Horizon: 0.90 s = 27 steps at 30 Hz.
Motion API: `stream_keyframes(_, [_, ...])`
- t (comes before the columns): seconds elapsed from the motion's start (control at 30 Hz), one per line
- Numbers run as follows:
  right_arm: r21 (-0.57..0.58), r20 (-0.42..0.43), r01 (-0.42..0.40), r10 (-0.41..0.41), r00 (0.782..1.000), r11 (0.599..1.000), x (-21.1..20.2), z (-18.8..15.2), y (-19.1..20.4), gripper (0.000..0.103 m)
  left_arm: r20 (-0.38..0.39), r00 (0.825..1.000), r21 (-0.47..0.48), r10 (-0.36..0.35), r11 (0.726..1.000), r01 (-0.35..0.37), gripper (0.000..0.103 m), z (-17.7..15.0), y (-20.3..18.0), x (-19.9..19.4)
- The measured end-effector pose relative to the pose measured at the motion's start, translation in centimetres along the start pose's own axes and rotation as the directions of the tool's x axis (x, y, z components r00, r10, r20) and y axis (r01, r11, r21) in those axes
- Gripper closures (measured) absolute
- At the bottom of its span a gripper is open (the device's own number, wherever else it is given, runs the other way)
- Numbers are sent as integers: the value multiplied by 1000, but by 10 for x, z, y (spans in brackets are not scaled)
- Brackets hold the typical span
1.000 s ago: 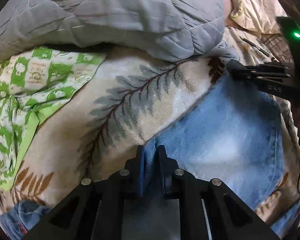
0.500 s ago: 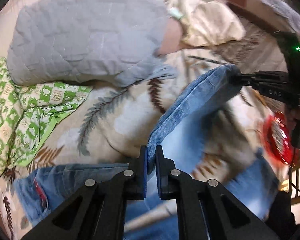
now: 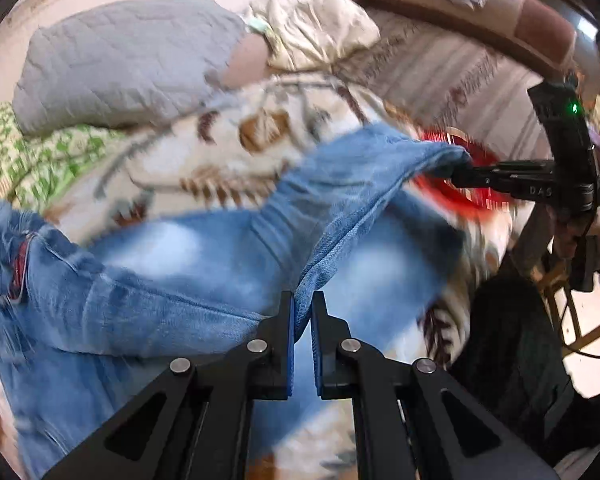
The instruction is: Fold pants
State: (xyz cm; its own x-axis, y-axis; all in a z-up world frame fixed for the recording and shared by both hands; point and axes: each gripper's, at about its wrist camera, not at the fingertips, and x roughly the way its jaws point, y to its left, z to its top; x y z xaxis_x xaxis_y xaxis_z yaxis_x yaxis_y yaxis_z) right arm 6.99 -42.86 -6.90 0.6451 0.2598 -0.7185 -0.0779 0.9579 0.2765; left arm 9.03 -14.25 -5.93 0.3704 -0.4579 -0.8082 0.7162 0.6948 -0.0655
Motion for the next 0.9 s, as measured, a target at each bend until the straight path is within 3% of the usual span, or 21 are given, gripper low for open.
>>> stream_keyframes(0.2, [16,-77,31,-29,997,999,10,-48,1,96,-66,997,-42,24,999,-27,96,-38,-12,30])
stream_keyframes(0.3, [4,-95,56,-55,994,998,16,-57,1,96,-115,993,-55,39,997,-46,96,-51,-7,48])
stream_keyframes(0.47, [21,-140,91,-87,986,996,29,-65,-1,96,-108,994,-82,34,996,-43,96,-51,-6,49])
stream_keyframes(0.5, [31,-144,92,-86,986,995,29,-65,-2,96,-105,994,-83,31,996,-39,95,-51,-6,47])
stream_keyframes(0.57, [31,-147,115,-109,983,993,26,-65,0,95,-83,996,-94,20,995,-28,83,-52,-6,37])
stream_keyframes(0.63, [7,-142,137,-134,981,991,20,-65,5,86,-52,999,-110,14,994,-20,41,-48,-8,22])
stream_keyframes(0.67, [-12,-133,149,-149,980,989,16,-64,9,72,-19,1000,-109,25,994,-27,32,-46,-10,13])
stream_keyframes(0.7, [-20,-126,148,-149,981,989,13,-64,11,40,10,999,-101,34,994,-33,21,-44,-11,7])
stream_keyframes(0.77, [-18,-85,148,-149,985,989,4,-64,15,15,44,998,-74,48,996,-44,20,-35,-15,-4])
stream_keyframes(0.9, [-14,-29,143,-143,989,990,-8,-63,19,15,24,999,-32,42,999,-41,18,-20,-18,2])
